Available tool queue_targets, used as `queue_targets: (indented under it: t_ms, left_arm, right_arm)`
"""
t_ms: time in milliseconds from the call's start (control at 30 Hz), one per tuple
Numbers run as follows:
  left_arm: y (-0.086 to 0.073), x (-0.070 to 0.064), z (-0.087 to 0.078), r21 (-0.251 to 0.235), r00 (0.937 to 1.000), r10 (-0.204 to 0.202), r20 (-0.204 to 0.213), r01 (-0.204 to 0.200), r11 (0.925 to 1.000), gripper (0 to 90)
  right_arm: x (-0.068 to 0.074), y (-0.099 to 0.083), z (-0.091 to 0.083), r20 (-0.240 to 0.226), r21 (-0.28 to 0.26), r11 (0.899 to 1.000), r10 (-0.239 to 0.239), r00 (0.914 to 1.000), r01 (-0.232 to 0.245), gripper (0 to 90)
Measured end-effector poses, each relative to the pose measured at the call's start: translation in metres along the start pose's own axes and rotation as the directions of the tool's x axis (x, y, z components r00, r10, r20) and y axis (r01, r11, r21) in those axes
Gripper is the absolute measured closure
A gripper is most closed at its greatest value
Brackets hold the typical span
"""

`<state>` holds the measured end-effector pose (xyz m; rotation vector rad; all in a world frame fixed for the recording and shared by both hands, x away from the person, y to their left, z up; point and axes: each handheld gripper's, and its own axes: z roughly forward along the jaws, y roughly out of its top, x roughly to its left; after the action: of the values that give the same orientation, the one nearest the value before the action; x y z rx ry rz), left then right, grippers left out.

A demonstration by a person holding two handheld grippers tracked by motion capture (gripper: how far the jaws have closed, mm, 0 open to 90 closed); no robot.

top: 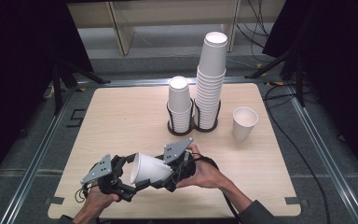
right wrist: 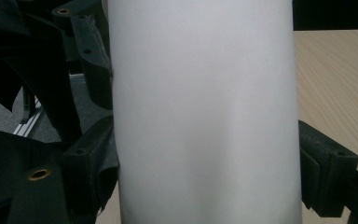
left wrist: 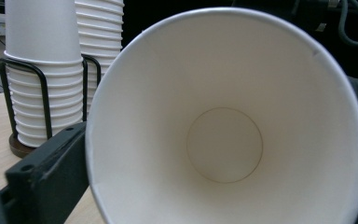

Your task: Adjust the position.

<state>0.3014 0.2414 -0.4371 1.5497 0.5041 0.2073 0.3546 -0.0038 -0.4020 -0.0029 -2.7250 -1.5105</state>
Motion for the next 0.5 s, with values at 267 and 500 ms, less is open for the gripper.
queue_targets:
  t_ms: [267,500]
  left_arm:
    - [0.0030,0.0030,-0.0040,-0.011,0.9992,-0.023,0.033,0.024,0.9997,7.3]
    - [0.0040,0.0031,-0.0045,0.038,0.9999,0.011,-0.008,-0.011,0.9992,8.6]
  right_arm:
    - [0.0000,-0.0028,0.0027,-0.016,0.009,1.000,0.010,0.9998,-0.010,19.8]
    - [-0.0023,-0.0041,-0.0011,0.015,0.048,0.998,0.026,0.9996,-0.026,15.6]
